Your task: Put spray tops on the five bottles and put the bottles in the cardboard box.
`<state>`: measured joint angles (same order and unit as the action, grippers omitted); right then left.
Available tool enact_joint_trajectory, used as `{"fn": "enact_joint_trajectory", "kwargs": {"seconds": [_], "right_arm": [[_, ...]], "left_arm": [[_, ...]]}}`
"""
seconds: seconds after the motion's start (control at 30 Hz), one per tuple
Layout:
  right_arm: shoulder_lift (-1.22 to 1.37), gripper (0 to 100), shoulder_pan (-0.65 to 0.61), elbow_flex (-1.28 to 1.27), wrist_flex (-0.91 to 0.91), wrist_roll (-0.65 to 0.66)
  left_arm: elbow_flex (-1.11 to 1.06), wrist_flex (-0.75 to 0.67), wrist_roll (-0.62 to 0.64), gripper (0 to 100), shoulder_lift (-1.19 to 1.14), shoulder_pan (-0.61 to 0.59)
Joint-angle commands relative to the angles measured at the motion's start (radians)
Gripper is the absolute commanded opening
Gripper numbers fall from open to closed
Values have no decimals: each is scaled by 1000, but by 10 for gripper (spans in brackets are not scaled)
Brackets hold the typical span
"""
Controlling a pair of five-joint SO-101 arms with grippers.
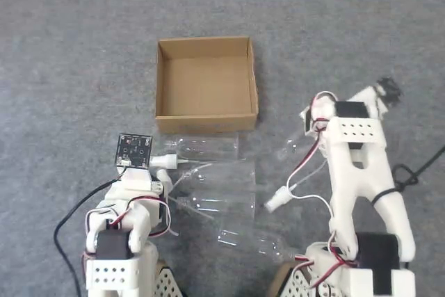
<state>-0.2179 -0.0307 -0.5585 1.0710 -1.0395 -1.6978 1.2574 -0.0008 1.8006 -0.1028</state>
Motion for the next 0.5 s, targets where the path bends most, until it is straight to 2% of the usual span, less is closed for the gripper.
{"fn": "enact_joint_trajectory", "kwargs": {"seconds": [0.0,0.13,0.4,0.47], "right_arm": [[-58,6,65,11,-10,-109],[-59,6,110,-43,-19,-135],[-58,9,102,-130,-19,-144],[-58,9,108,-135,-19,-184]], "left_arm": [[13,5,-5,12,25,-3],[13,5,-5,12,25,-5],[13,5,-5,12,25,-5],[13,5,-5,12,25,-5]]}}
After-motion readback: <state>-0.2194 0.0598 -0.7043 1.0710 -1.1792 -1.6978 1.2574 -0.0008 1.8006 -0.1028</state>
